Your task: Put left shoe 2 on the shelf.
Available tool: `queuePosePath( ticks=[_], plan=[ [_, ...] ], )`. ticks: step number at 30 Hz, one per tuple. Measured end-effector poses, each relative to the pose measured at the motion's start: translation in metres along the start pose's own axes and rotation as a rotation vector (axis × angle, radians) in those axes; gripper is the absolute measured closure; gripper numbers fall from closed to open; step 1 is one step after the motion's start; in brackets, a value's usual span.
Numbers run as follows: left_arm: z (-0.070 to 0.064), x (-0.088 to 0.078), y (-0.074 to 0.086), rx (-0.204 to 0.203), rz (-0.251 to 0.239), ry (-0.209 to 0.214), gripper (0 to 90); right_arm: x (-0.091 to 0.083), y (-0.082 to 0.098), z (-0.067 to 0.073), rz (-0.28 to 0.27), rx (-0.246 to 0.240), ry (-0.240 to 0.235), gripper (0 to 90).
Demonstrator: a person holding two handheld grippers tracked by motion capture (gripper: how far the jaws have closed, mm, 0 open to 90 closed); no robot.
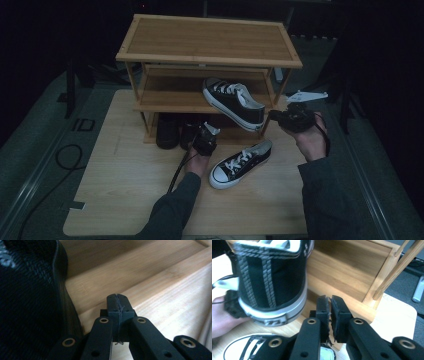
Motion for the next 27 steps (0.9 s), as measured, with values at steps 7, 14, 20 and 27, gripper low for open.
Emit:
queuePosePath(
  ticks=[7, 14, 20, 27],
  plan=[
    [-0.002, 0.010, -0.002, -0.011, -0.017, -0.039, 90.0, -0.006, 0.010, 0.014, -0.007, -0.035, -0.018, 88.0],
    [-0.007, 0.016, -0.008, -0.010, -0.023, -0.056, 90.0, -0.005, 0.012, 0.026, 0.007, -0.067, -0.031, 88.1],
    [-0.009, 0.024, -0.010, -0.020, -0.020, -0.088, 90.0, -0.010, 0.017, 0.038, 0.006, -0.090, -0.051, 88.3],
    [-0.013, 0.026, -0.010, 0.024, -0.027, -0.123, 90.0, -0.009, 0.018, 0.044, 0.020, -0.109, -0.060, 88.6]
  ],
)
Point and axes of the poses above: each handheld gripper's, and its own axes: x roughly forward along the jaws, y roughly out of its underside, z roughly to its left, the point moved 2 cm from there along x, roughly forward along the jaws, and after that the axes turned 12 degrees about -y, right-handed, at the moved point
